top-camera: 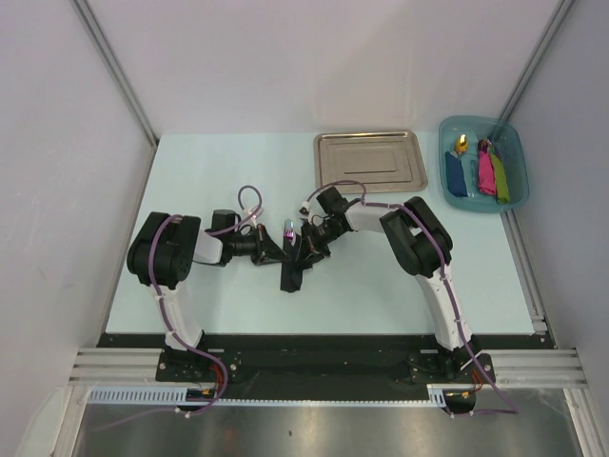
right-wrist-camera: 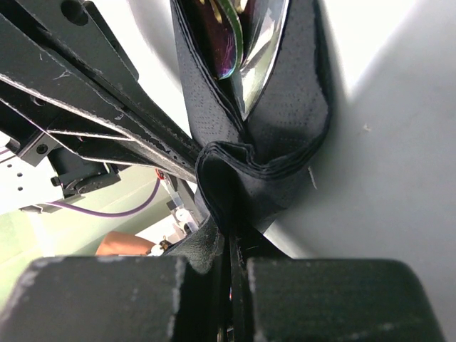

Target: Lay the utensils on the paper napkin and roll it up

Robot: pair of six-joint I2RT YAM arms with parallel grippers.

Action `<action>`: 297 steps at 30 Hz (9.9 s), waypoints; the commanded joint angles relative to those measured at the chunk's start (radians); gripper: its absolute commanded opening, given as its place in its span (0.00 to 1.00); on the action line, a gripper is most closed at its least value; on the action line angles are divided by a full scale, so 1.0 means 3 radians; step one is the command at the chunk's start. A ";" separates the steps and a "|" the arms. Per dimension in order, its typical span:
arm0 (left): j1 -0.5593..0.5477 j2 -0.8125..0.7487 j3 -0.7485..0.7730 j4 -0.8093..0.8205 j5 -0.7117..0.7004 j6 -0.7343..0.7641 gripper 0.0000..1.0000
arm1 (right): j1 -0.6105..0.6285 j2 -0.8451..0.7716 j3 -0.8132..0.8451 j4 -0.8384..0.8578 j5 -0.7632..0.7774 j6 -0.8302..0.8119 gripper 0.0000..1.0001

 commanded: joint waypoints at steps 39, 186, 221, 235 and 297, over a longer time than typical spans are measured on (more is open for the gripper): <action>-0.0035 0.0027 0.0142 -0.0560 -0.0292 0.0404 0.00 | 0.0155 -0.0067 -0.0412 0.1496 0.0027 0.1096 0.23; 0.0144 -0.2361 -0.0467 -0.1746 -0.0788 0.0987 0.51 | 0.0231 -0.0026 -0.0320 0.1022 0.0421 0.0948 1.00; -0.2193 -0.2228 -0.0180 -0.2012 -0.3534 0.5129 0.12 | 0.0231 0.0025 -0.0305 0.1047 0.0365 0.1015 1.00; -0.1963 -0.1794 -0.0421 -0.2006 -0.3447 0.5119 0.11 | 0.0211 0.0009 -0.0305 0.1195 0.0222 0.1076 0.97; -0.0158 -0.1901 -0.0098 -0.1702 0.0234 0.1050 0.34 | 0.0139 0.0183 -0.0136 0.0894 0.0672 0.0744 0.18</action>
